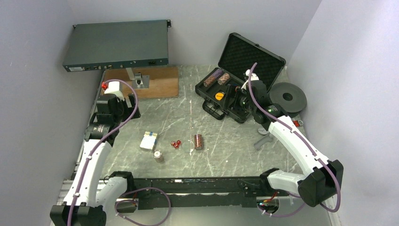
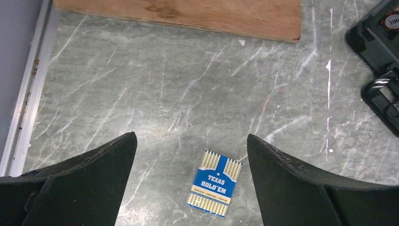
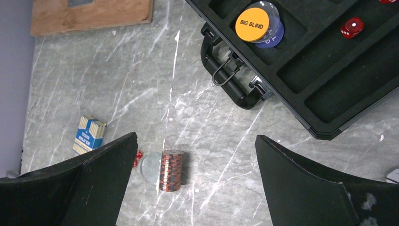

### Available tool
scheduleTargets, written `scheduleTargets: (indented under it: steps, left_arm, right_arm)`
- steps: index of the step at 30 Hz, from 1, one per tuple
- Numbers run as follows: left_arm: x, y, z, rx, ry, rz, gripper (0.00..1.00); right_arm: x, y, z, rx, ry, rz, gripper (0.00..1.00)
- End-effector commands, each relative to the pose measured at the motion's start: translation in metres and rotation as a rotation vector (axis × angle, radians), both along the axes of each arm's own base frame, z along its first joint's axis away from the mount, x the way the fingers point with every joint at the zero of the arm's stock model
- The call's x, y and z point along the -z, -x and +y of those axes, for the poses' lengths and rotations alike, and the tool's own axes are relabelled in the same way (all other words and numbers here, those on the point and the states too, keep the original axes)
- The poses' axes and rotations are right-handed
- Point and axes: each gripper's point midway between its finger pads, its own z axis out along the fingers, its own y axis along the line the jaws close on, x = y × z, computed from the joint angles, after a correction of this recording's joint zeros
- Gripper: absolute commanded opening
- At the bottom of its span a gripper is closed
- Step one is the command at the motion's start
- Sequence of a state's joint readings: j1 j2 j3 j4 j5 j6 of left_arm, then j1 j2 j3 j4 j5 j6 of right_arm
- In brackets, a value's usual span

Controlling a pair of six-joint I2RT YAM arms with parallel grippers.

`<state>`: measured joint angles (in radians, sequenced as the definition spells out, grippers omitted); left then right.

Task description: Pack up texas hold em set

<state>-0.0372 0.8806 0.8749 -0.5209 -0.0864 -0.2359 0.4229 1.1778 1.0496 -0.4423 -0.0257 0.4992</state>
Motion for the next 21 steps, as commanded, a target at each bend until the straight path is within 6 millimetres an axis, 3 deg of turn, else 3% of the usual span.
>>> scheduleTargets:
  steps: [1, 13, 16, 21]
  left_arm:
    - [-0.016, -0.006, -0.010, 0.057, -0.018, -0.053, 0.92]
    - [-0.024, -0.005, -0.035, 0.146, -0.044, -0.060, 0.82]
    - [-0.040, -0.009, -0.036, 0.141, -0.034, -0.093, 0.83]
    - [-0.084, -0.025, -0.030, 0.086, -0.036, -0.190, 0.83]
  right_arm:
    - [-0.020, 0.001, 0.004, -0.012, -0.010, -0.030, 1.00]
    - [-0.009, 0.021, 0.022, -0.073, -0.071, 0.003, 1.00]
    - [-0.008, 0.028, 0.026, -0.097, -0.088, 0.010, 1.00]
    - [-0.013, 0.037, 0.037, -0.148, -0.101, -0.001, 1.00]
